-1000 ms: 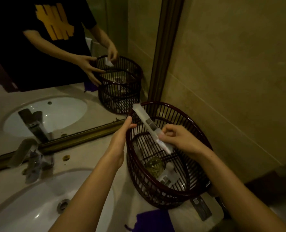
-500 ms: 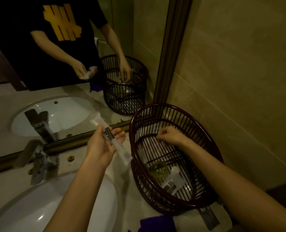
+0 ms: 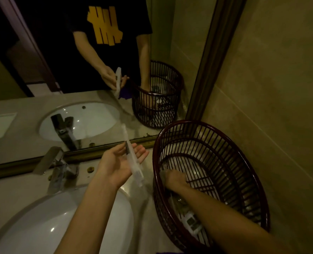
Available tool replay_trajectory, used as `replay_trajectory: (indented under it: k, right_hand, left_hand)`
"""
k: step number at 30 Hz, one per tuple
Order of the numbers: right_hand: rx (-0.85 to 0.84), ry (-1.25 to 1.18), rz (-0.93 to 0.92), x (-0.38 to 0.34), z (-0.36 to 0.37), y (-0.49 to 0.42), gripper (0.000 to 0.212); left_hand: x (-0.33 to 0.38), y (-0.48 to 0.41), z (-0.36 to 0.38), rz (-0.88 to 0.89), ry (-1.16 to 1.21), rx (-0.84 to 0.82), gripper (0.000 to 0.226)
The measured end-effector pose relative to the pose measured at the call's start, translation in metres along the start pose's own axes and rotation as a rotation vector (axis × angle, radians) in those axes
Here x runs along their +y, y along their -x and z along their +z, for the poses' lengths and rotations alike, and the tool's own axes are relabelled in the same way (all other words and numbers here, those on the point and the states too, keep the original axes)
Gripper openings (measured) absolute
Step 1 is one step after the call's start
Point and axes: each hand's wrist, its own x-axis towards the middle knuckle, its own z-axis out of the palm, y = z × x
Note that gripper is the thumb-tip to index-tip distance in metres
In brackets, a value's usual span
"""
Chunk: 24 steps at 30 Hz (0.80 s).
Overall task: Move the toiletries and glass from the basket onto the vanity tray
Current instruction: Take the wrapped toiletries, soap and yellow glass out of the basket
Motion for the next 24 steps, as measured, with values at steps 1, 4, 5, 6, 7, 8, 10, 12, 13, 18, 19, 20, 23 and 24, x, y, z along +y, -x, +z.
replay_trajectory:
  k: [1,4,5,6,7,8,10,12,13,18,19,20,23,24]
  right_hand:
    - [-0.018,-0.063,0.005,0.001,-0.002,0.001,0.038]
    - [-0.054,-0.273,-0.002,0.01,-0.019,0.004,0.036]
    - [-0.056,-0.319,-0.012,0.016,-0.029,0.004,0.032]
    - [-0.051,-0.365,-0.03,0.023,-0.04,0.005,0.027]
    - [-0.041,-0.427,-0.057,0.031,-0.053,0.008,0.021]
    - [-0.035,-0.525,-0.081,0.039,-0.066,0.011,0.018]
    - [-0.038,-0.725,-0.131,0.055,-0.095,0.023,0.014]
    - [-0.03,-0.839,-0.188,0.072,-0.127,0.04,0.02]
    - [-0.025,-0.893,-0.231,0.08,-0.144,0.048,0.022]
    - [-0.022,-1.269,-0.443,0.098,-0.216,0.088,0.024]
    - [-0.012,-1.272,-0.487,0.095,-0.224,0.094,0.033]
    - [0.001,-1.245,-0.527,0.09,-0.23,0.098,0.038]
    - [0.013,-1.116,-0.64,0.061,-0.232,0.11,0.036]
    - [0.023,-1.081,-0.673,0.05,-0.23,0.113,0.034]
  left_hand:
    - [-0.001,0.002,0.001,-0.004,0.001,-0.004,0.026]
    - [-0.006,0.005,0.004,-0.029,0.028,-0.009,0.024]
    - [-0.007,0.005,0.004,-0.045,0.02,0.0,0.025]
    - [-0.008,0.005,0.005,-0.061,0.0,-0.003,0.025]
    - [-0.01,0.006,0.005,-0.078,-0.021,-0.02,0.025]
    - [-0.012,0.005,0.006,-0.097,-0.03,-0.043,0.026]
    - [-0.016,0.004,0.009,-0.133,-0.021,-0.083,0.037]
    - [-0.019,0.004,0.013,-0.158,-0.01,-0.105,0.052]
    - [-0.02,0.004,0.016,-0.169,-0.013,-0.115,0.052]
    - [-0.027,0.001,0.031,-0.187,-0.081,-0.151,0.046]
    - [-0.028,0.0,0.032,-0.195,-0.079,-0.17,0.048]
    - [-0.028,0.0,0.032,-0.232,-0.083,-0.213,0.05]
    - [-0.031,0.004,0.036,-0.386,-0.026,-0.376,0.064]
    - [-0.034,0.005,0.038,-0.411,-0.004,-0.403,0.067]
